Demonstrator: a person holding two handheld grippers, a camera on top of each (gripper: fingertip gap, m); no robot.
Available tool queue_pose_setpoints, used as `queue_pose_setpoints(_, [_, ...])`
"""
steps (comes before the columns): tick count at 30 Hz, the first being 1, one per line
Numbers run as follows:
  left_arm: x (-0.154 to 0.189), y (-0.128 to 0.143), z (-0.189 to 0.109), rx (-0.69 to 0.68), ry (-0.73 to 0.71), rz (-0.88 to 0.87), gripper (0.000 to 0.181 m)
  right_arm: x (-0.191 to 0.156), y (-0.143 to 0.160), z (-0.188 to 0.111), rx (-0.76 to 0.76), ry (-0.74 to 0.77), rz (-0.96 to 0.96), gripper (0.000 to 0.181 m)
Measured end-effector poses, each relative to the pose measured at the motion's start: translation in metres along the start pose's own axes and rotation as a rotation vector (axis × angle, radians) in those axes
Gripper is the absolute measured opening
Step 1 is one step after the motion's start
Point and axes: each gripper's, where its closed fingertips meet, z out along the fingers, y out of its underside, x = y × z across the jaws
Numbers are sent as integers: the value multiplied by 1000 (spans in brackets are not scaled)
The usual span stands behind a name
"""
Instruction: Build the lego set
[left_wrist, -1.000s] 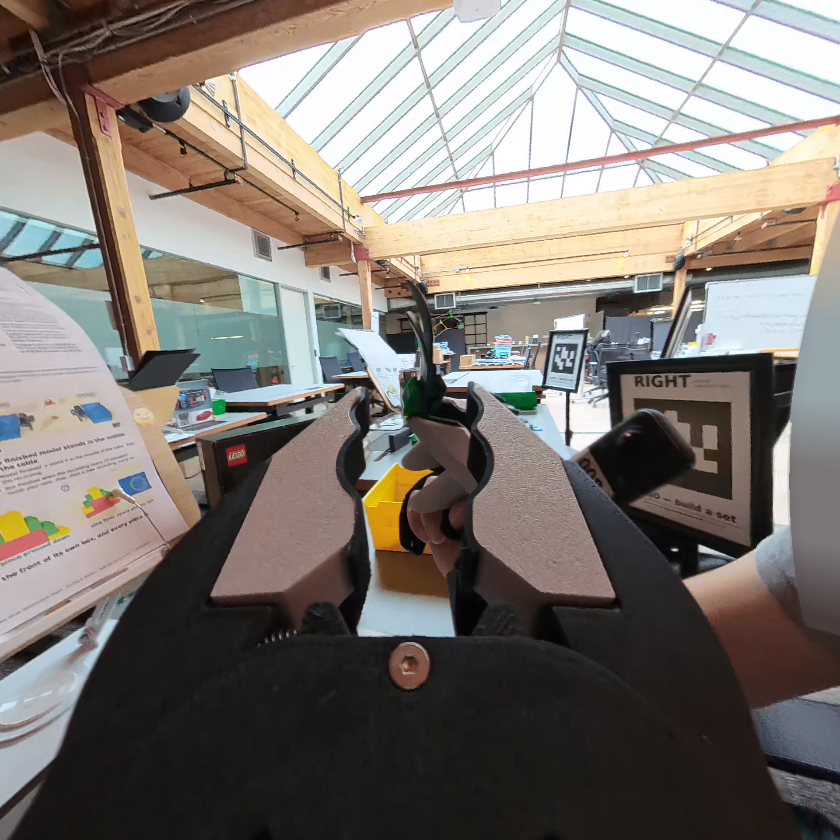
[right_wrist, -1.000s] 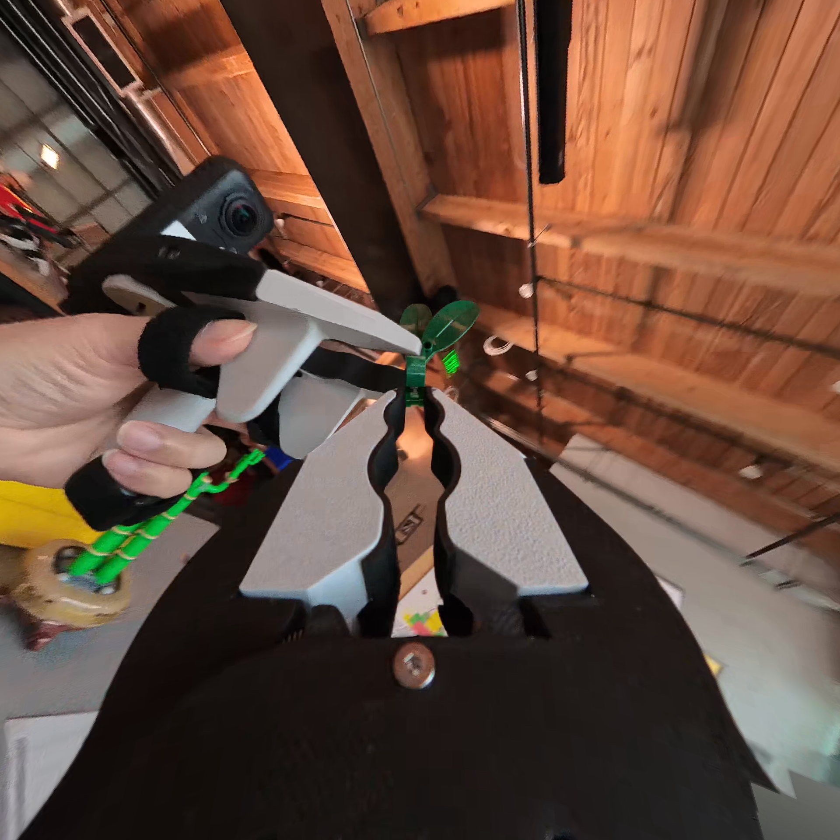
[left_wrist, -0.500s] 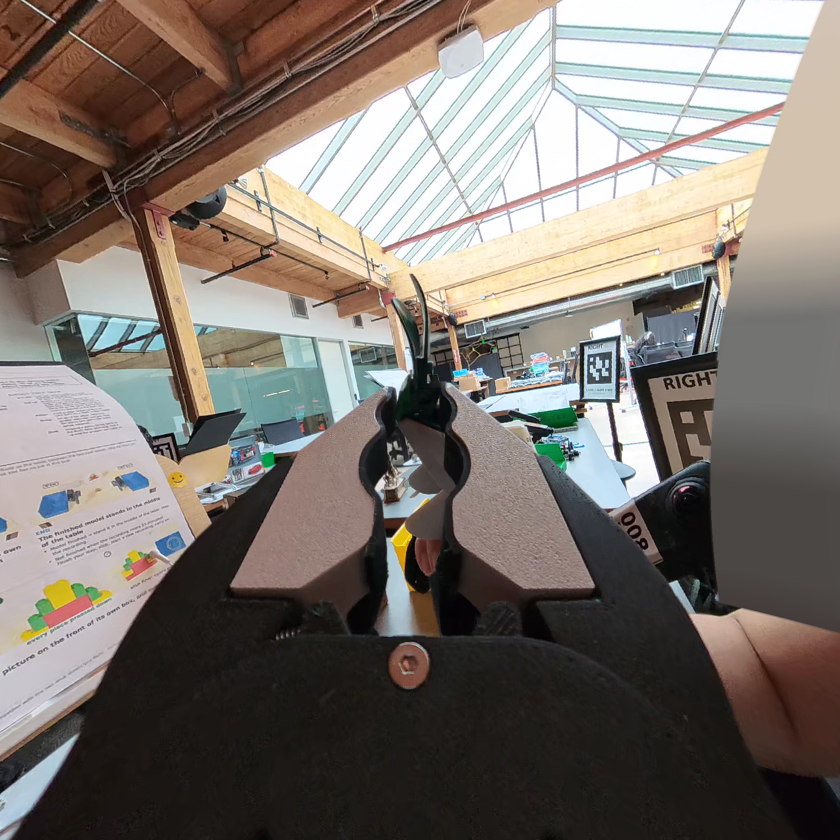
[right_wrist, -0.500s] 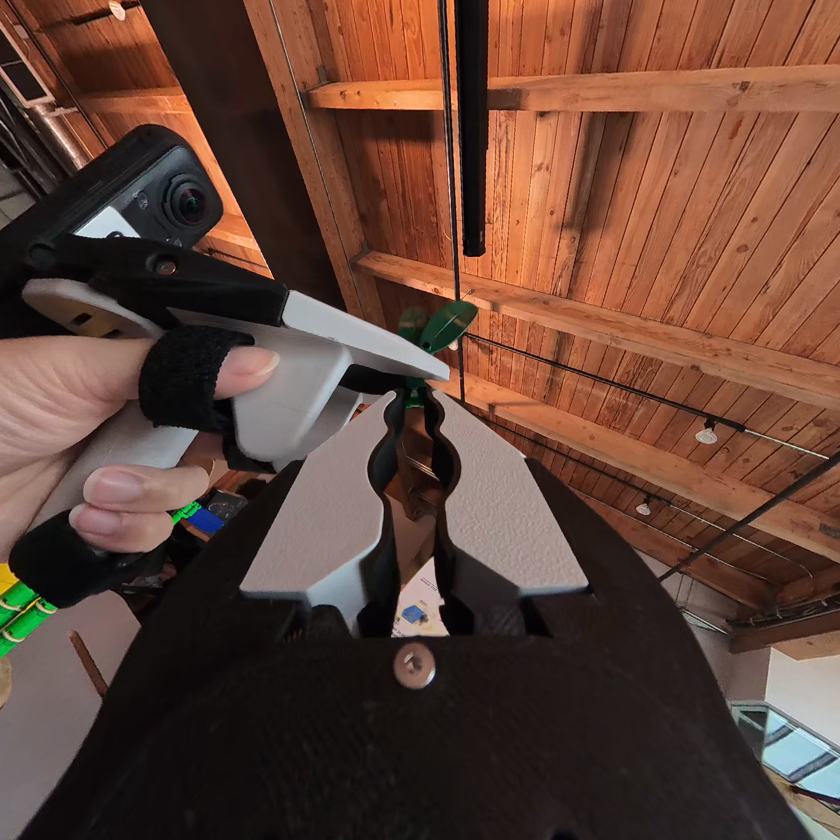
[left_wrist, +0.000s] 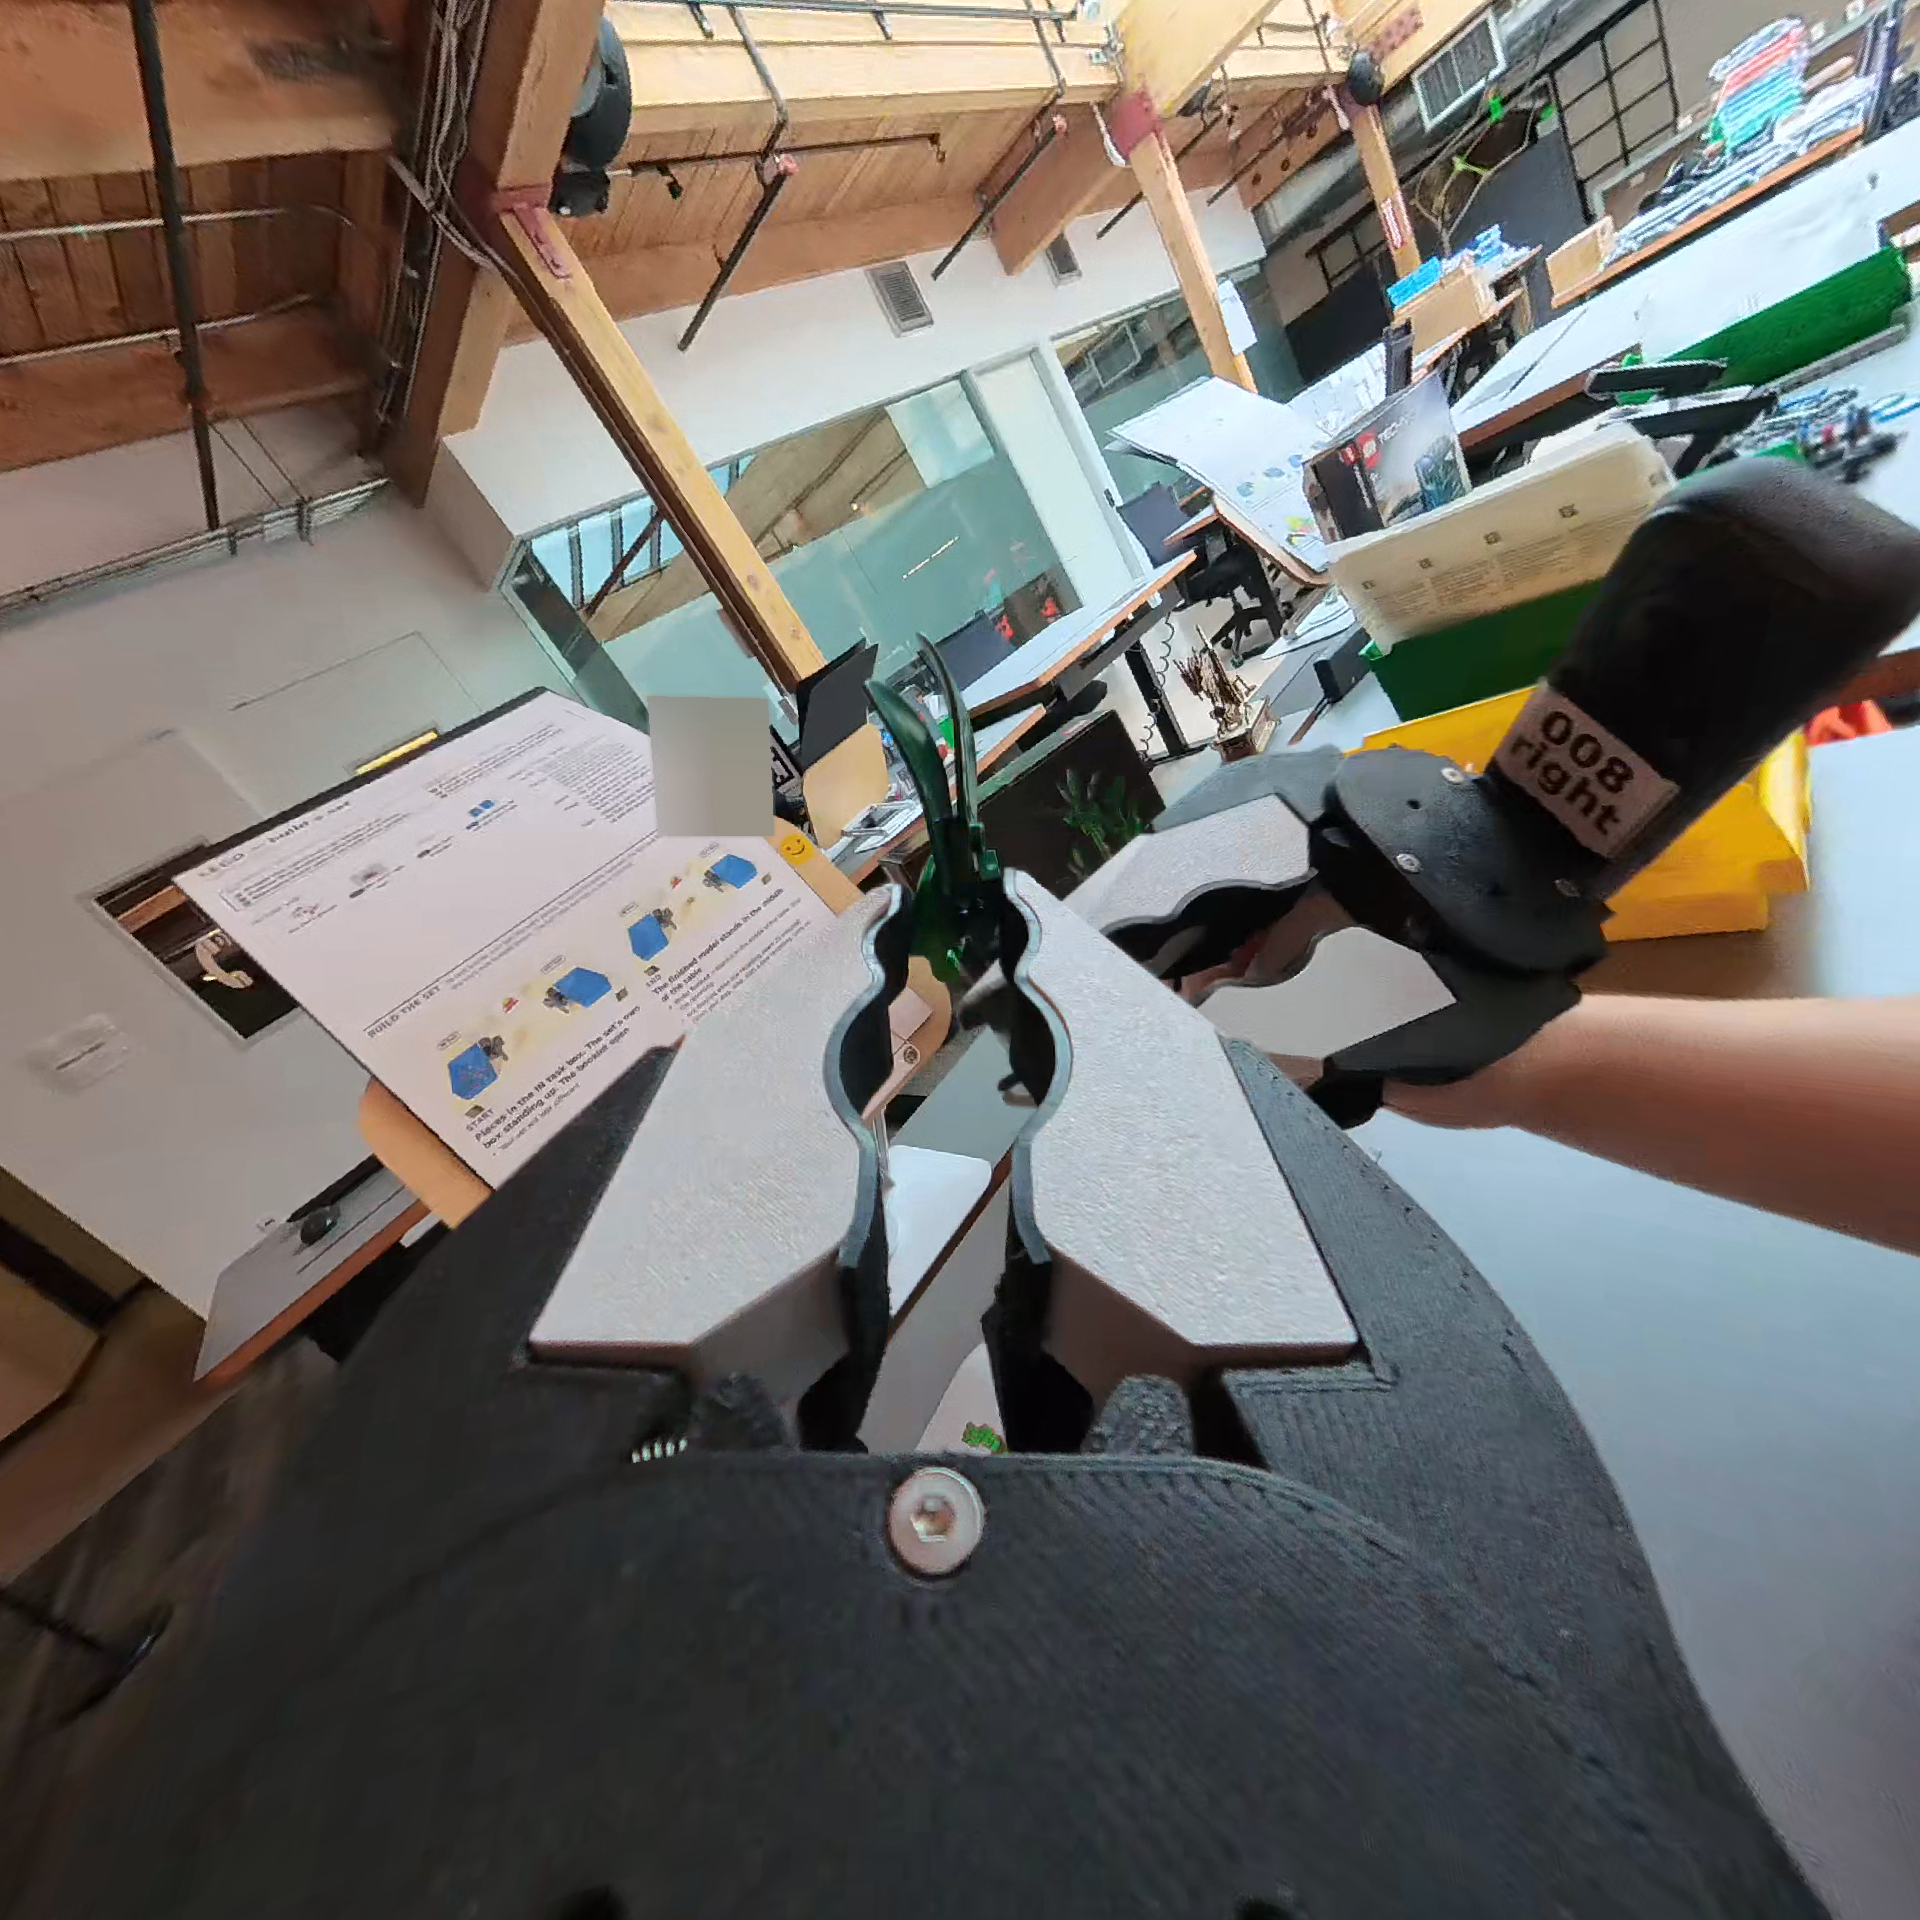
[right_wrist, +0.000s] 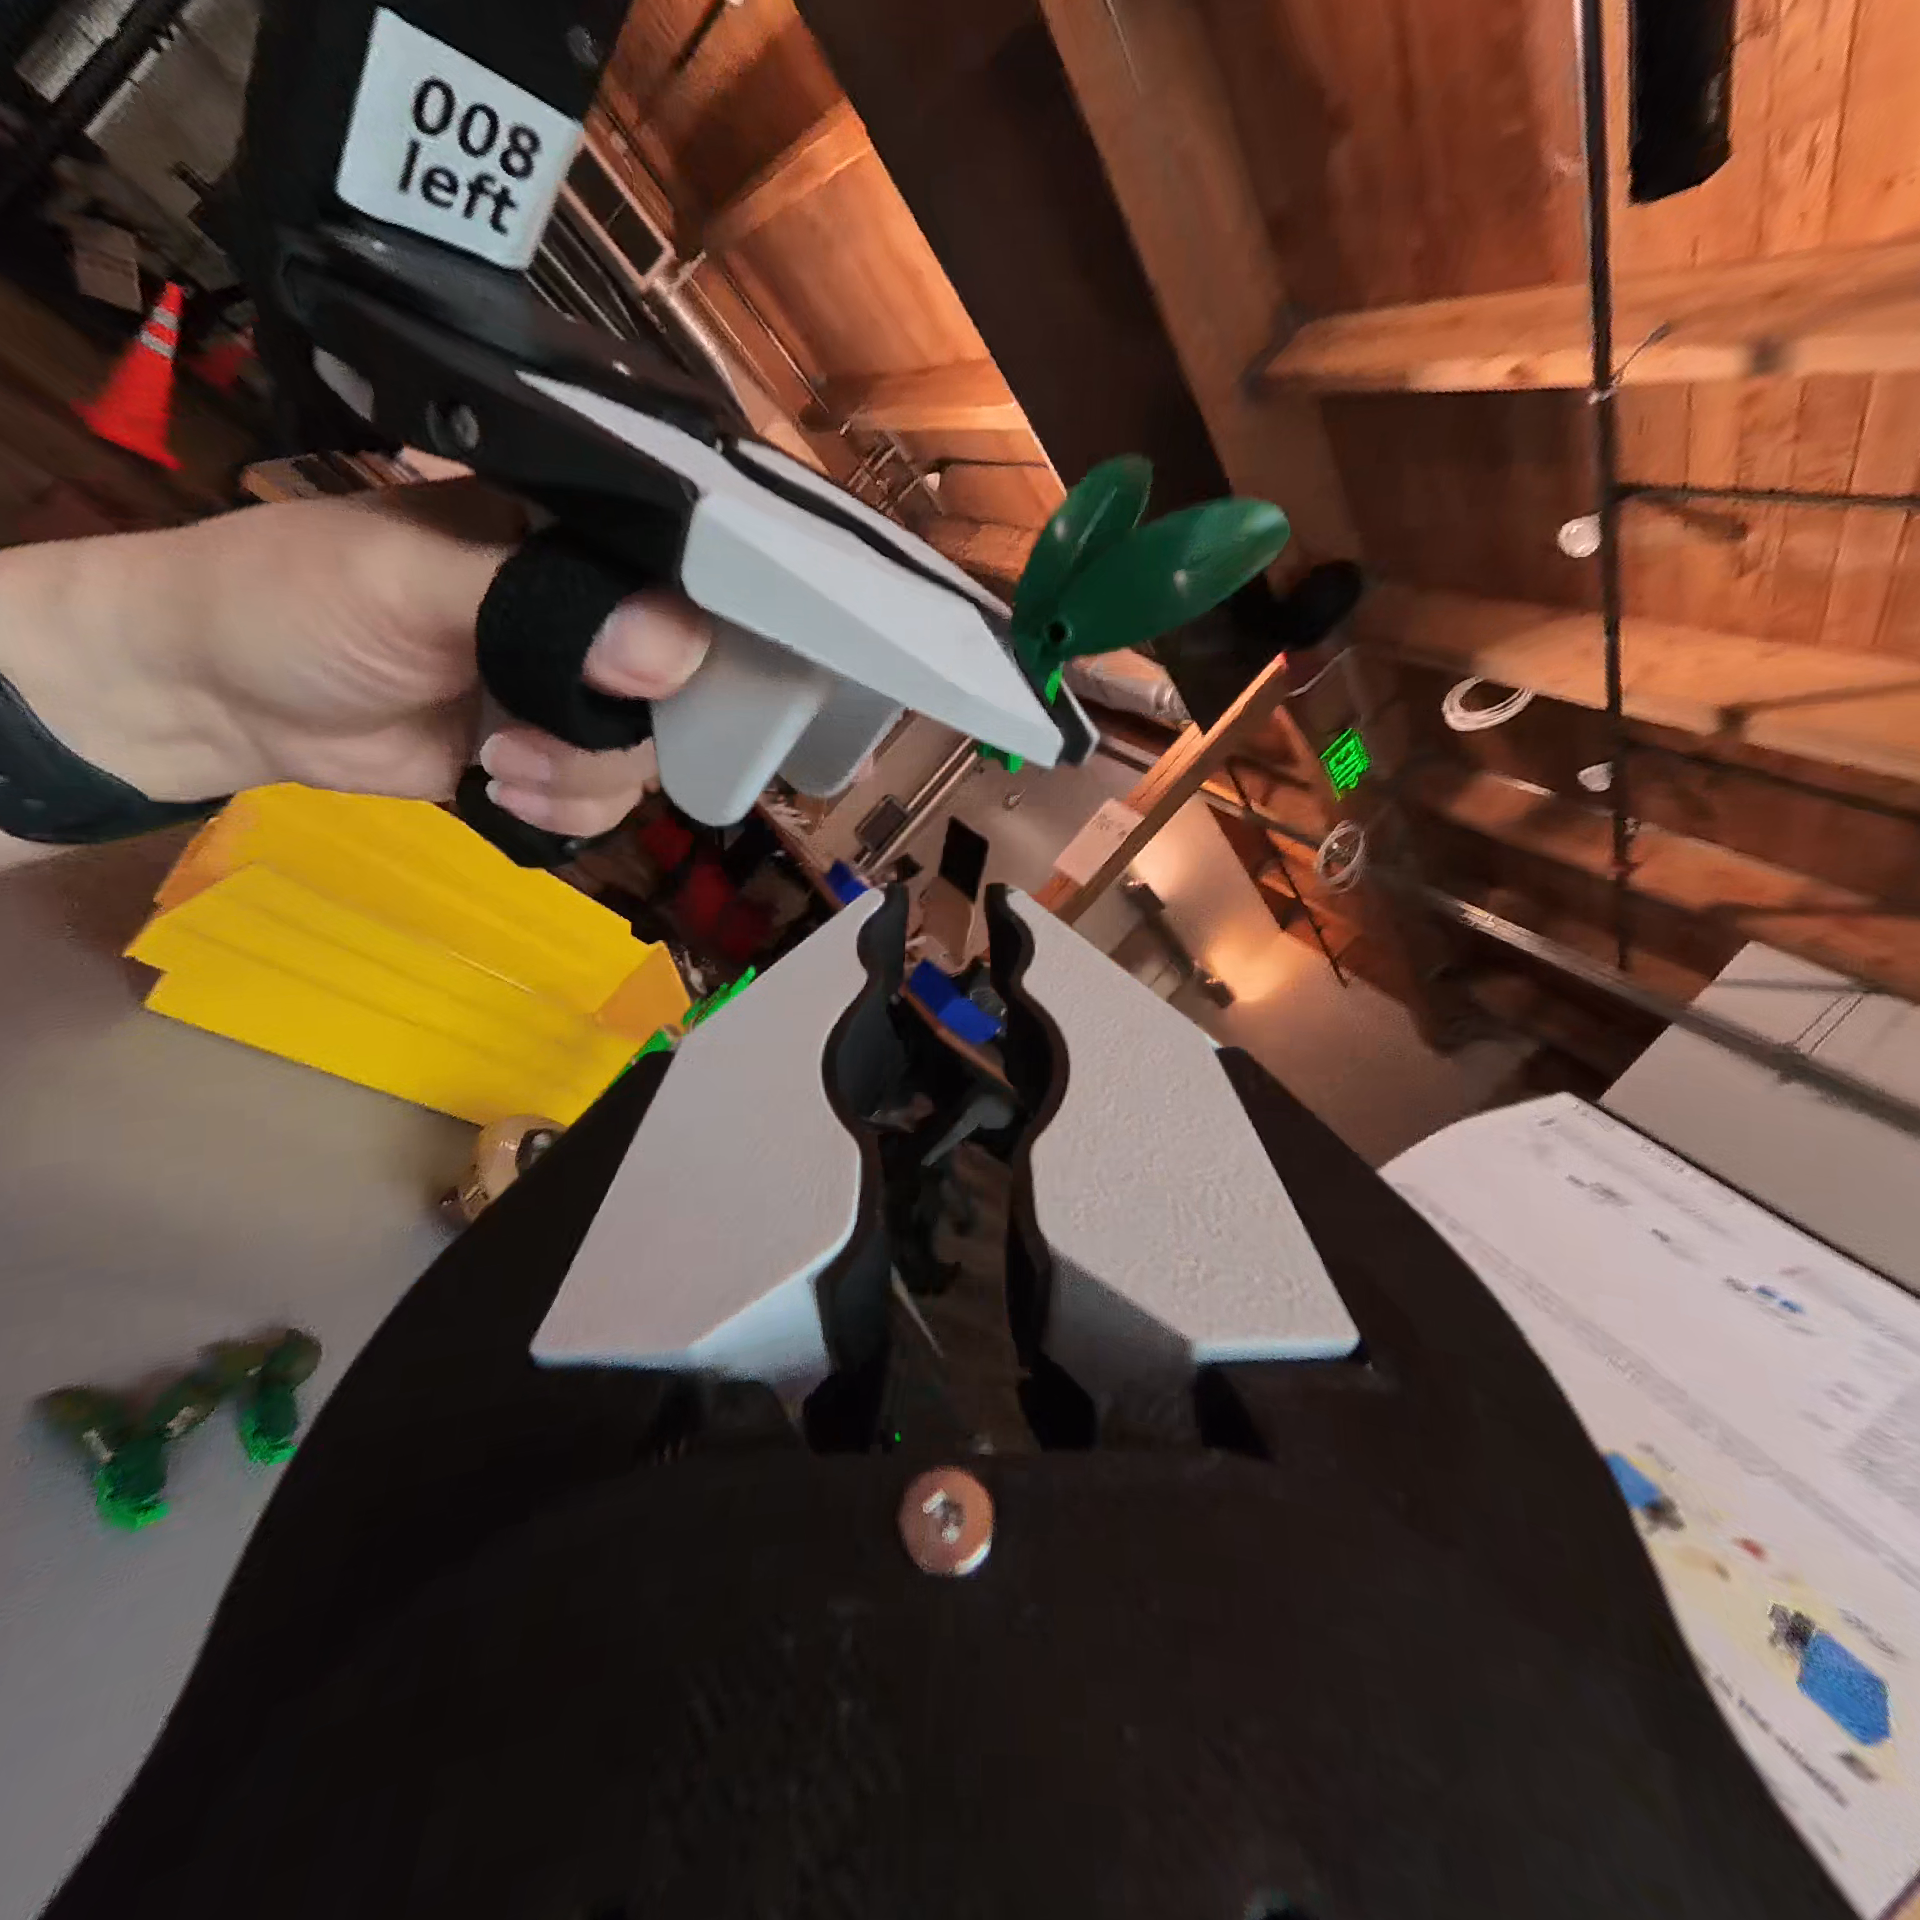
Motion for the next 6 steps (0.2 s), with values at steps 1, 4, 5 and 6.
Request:
queue_pose_setpoints(1, [0, 1, 0, -8, 4, -2, 14, 4, 5, -1, -14, 13, 18, 14])
queue_pose_setpoints(4, [-3, 8, 2, -51, -23, 43, 14, 12, 6, -5, 12, 28, 86, 14])
queue_pose_setpoints(5, [-3, 11, 3, -69, -33, 72, 14, 14, 6, -5, 20, 31, 104, 14])
queue_pose_setpoints(6, [-2, 13, 5, -84, -45, 98, 14, 15, 5, -6, 21, 31, 112, 14])
